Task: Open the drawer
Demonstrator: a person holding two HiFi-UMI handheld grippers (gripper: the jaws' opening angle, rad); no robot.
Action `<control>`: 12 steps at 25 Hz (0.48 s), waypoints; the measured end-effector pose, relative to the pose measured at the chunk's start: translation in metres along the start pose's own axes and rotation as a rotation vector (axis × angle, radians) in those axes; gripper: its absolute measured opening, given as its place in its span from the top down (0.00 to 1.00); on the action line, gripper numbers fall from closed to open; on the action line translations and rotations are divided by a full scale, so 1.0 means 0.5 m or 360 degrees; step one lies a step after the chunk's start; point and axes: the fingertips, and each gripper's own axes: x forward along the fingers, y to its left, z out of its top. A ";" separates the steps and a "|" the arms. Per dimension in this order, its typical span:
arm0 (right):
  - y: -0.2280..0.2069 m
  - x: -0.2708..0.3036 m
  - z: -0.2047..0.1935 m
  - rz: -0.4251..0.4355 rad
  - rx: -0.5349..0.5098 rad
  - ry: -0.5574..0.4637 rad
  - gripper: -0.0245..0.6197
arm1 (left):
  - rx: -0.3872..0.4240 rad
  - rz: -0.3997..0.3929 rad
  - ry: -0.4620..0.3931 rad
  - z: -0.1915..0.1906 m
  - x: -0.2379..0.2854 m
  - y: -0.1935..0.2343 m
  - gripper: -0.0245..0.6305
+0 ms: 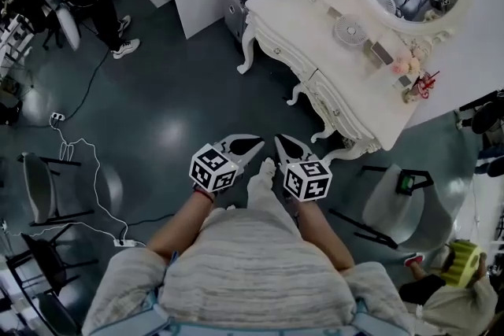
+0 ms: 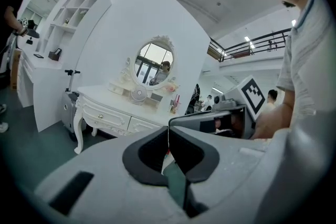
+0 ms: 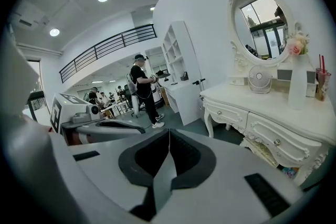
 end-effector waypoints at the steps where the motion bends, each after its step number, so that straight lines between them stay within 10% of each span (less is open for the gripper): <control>1: -0.014 0.013 0.006 0.0000 0.0003 0.0007 0.95 | -0.0008 -0.0001 0.0006 0.004 0.014 0.014 0.94; 12: -0.196 0.121 0.109 -0.0007 0.0032 0.0039 0.95 | -0.0017 -0.0025 0.0019 0.108 0.205 0.142 0.94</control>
